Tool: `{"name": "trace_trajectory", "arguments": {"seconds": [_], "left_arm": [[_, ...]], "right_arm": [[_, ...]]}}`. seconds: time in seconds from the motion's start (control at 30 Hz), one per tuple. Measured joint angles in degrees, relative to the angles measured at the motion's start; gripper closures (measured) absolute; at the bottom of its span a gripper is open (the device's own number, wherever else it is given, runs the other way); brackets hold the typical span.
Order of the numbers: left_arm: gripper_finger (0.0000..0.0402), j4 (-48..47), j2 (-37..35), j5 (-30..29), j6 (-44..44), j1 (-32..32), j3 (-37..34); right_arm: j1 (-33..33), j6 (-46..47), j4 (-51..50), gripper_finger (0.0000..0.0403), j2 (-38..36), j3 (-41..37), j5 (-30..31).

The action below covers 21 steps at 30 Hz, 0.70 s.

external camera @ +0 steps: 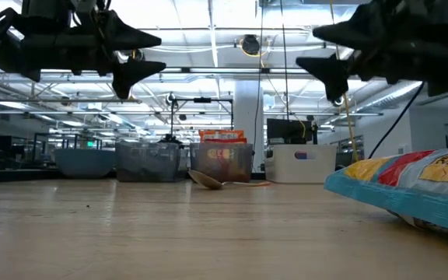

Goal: Pick & Place Food Item
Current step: Put the orange spoon into the left black bin

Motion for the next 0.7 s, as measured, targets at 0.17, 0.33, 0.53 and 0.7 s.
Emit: {"name": "trace_trajectory", "arguments": {"seconds": [0.17,0.33,0.53,0.7], "left_arm": [[0.0147,-0.2,0.0,-4.6,-4.4,0.0,0.0],[0.0146,-0.2,0.0,-4.9,-7.9,0.0,0.0],[0.0147,-0.2,0.0,0.5,-12.4,-1.0,0.0],[0.0147,-0.7,0.0,1.6,-9.0,-5.7,0.0]], "right_arm": [[3.6,2.3,-4.2,0.0142,2.5,0.0,2.9],[9.0,2.2,-3.8,0.0142,5.3,0.1,12.9],[17.0,1.9,-2.5,0.0142,8.4,0.1,25.4],[23.8,0.0,2.8,0.0142,11.7,0.2,32.0]]}}
